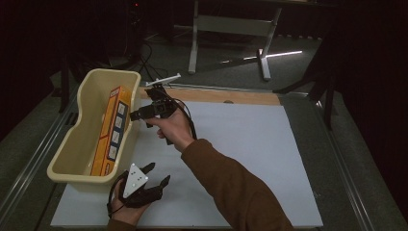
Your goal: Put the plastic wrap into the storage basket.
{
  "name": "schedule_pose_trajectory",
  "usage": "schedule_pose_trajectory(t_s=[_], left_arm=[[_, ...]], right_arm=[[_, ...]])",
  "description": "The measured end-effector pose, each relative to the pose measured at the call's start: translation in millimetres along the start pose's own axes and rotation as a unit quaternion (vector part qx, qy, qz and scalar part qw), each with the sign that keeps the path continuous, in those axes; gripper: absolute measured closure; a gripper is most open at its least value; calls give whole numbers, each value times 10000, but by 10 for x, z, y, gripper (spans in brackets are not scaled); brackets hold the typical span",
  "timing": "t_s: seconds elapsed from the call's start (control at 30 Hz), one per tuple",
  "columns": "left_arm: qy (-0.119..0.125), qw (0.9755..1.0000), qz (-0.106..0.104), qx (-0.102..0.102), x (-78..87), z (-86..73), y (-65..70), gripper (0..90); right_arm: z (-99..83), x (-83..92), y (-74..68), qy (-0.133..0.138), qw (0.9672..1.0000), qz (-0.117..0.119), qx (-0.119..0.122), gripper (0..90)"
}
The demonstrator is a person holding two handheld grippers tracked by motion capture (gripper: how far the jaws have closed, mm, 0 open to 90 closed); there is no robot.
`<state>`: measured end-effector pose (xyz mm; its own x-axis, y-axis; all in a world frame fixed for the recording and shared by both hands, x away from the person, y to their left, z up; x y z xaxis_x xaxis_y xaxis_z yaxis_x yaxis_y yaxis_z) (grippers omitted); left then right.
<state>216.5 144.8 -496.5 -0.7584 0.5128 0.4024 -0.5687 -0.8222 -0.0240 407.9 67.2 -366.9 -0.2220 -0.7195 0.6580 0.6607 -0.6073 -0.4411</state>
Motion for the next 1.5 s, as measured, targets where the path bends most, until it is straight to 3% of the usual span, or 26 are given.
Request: schedule_pose_trajectory(t_s=[0.13, 0.17, 0.33, 0.4, 0.47, 0.53, 0.6, 0.73, 1.03, 1.07, 1.2, 1.23, 1.33, 1.4, 1.43, 1.5], left_arm=[[-20, 10000, 27, 4, -5, -2, -7, 339], [-24, 10000, 27, 11, -6, -3, -9, 339], [-70, 10000, 54, 34, -12, -1, -15, 339], [-59, 10000, 54, 39, -10, 0, -16, 339], [-46, 10000, 58, 50, -8, 1, -19, 339], [-68, 9999, 75, 59, -12, -1, -25, 339], [-82, 9999, 72, 87, -17, 1, -30, 339], [-69, 9999, 71, 63, -22, 15, -20, 339], [-117, 9998, 131, 74, -25, 10, -29, 339], [-122, 9998, 138, 66, -23, 13, -29, 339], [-151, 9998, 157, 35, -23, 13, -27, 340], [-153, 9997, 161, 37, -23, 13, -27, 339], [-147, 9997, 181, 54, -21, 12, -37, 339], [-175, 9996, 208, 68, -21, 10, -49, 339], [-180, 9996, 209, 77, -22, 9, -52, 339], [-175, 9996, 217, 78, -20, 8, -55, 339]], right_arm=[[-128, 171, 92, 93, 9975, -274, 652, 335], [-128, 171, 92, 93, 9975, -274, 652, 335], [-314, 322, 187, 129, 9920, -387, 1196, 329], [-415, 383, 230, 122, 9873, -554, 1482, 324], [-547, 457, 290, 114, 9798, -858, 1801, 324], [-732, 553, 389, 125, 9745, -1025, 1993, 323], [-777, 576, 418, 124, 9734, -1054, 2030, 322], [-1036, 717, 568, 168, 9706, -1203, 2077, 315], [-1543, 1075, 947, 512, 9668, -1407, 2073, 301], [-1662, 1167, 1045, 658, 9676, -1414, 1988, 300], [-1833, 1282, 1189, 836, 9678, -1525, 1818, 292], [-1929, 1336, 1271, 918, 9698, -1491, 1696, 286], [-2122, 1421, 1407, 1019, 9716, -1449, 1570, 266], [-2346, 1492, 1530, 987, 9716, -1570, 1467, 263], [-2346, 1492, 1530, 987, 9716, -1570, 1467, 263], [-2512, 1537, 1602, 998, 9711, -1597, 1467, 241]])
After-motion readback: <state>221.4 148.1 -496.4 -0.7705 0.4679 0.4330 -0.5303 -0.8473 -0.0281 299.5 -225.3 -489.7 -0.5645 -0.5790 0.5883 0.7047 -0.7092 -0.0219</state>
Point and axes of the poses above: each handheld gripper's, and its own axes: x roughly backward along the jaws, z roughly out of its top, y roughly to its right, the point moved 1 cm from there along -x, roughly forward along the jaws
